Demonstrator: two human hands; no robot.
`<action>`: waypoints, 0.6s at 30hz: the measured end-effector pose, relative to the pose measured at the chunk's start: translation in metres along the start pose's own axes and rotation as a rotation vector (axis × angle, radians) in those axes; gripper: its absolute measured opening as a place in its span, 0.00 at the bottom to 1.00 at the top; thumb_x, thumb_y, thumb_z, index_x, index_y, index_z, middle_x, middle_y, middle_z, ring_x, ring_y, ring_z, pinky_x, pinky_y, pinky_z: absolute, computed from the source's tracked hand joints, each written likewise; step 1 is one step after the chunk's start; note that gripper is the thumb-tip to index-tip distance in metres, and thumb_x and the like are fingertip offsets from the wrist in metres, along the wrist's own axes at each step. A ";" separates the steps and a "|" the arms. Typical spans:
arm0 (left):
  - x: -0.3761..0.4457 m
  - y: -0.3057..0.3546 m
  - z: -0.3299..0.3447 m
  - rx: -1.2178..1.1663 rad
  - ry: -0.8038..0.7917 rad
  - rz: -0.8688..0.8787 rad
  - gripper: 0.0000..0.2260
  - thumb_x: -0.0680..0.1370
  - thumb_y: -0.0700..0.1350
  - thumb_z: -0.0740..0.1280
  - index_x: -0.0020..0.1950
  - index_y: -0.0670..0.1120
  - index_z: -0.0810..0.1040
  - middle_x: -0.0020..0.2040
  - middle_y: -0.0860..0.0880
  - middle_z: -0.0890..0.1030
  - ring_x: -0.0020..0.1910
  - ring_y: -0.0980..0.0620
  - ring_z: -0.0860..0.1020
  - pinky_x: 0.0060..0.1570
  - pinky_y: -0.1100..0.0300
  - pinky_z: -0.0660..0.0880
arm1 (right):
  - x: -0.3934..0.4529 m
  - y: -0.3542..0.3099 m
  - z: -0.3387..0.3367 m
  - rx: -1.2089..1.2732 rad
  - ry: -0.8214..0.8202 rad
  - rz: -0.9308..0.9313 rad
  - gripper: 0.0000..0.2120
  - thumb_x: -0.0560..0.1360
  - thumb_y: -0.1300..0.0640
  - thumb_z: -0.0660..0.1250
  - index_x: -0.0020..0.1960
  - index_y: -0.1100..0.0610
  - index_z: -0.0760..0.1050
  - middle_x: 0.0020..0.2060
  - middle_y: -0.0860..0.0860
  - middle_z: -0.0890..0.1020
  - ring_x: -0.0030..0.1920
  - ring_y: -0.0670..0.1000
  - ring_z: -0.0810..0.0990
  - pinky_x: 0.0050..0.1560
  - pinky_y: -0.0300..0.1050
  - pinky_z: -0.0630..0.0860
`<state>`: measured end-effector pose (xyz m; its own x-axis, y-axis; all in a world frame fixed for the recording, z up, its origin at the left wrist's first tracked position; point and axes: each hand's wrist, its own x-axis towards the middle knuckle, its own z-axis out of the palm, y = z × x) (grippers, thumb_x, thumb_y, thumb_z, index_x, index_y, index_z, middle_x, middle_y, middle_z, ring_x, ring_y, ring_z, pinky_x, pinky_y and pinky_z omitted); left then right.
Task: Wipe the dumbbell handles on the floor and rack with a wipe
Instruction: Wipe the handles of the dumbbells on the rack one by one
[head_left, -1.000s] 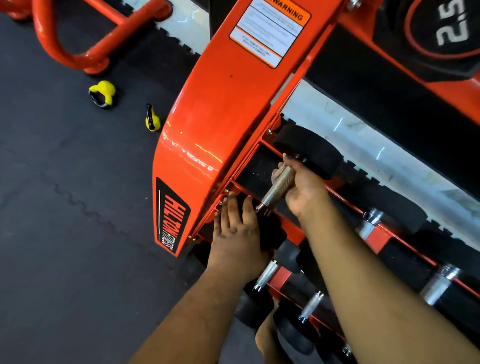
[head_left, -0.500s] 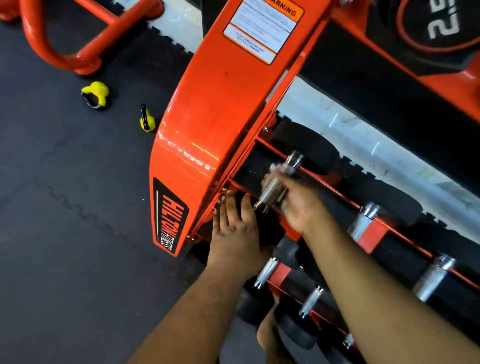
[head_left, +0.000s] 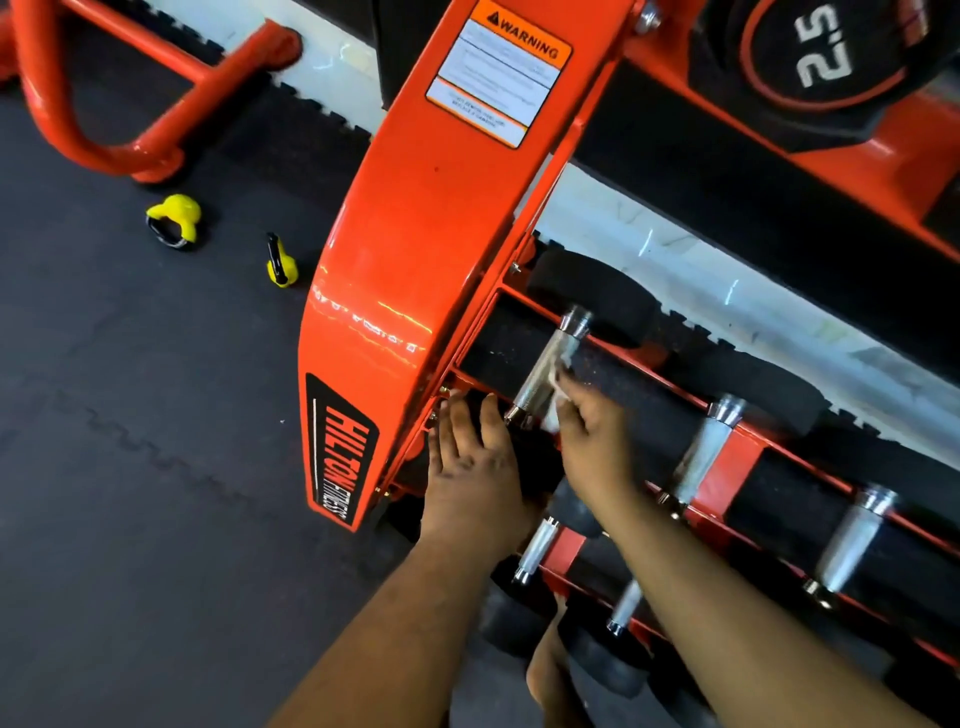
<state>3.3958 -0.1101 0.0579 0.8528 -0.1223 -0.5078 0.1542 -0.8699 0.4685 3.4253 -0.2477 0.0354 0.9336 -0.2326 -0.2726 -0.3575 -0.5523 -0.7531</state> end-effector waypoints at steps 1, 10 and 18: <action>0.001 0.000 0.001 0.009 -0.007 0.004 0.54 0.73 0.66 0.69 0.80 0.45 0.36 0.81 0.38 0.37 0.81 0.39 0.38 0.80 0.44 0.42 | -0.005 0.001 -0.010 -0.092 -0.026 -0.148 0.20 0.81 0.65 0.62 0.71 0.54 0.76 0.66 0.51 0.80 0.65 0.50 0.79 0.66 0.47 0.76; 0.001 -0.001 0.000 0.014 -0.032 -0.001 0.56 0.73 0.66 0.70 0.81 0.46 0.33 0.80 0.37 0.35 0.81 0.40 0.35 0.80 0.44 0.40 | 0.049 0.002 -0.004 -1.015 -0.233 -0.795 0.25 0.75 0.63 0.53 0.68 0.61 0.77 0.69 0.59 0.77 0.73 0.59 0.71 0.76 0.56 0.59; 0.003 -0.003 0.006 -0.011 0.014 -0.017 0.57 0.71 0.64 0.73 0.81 0.47 0.34 0.81 0.39 0.37 0.81 0.40 0.38 0.80 0.43 0.41 | 0.046 -0.006 -0.050 -0.753 -0.504 -0.900 0.25 0.75 0.71 0.64 0.71 0.58 0.75 0.70 0.56 0.76 0.75 0.56 0.69 0.77 0.54 0.62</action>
<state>3.3948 -0.1111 0.0506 0.8567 -0.1013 -0.5058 0.1738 -0.8665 0.4680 3.4698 -0.2946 0.0572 0.6994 0.6953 -0.1655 0.6322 -0.7099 -0.3104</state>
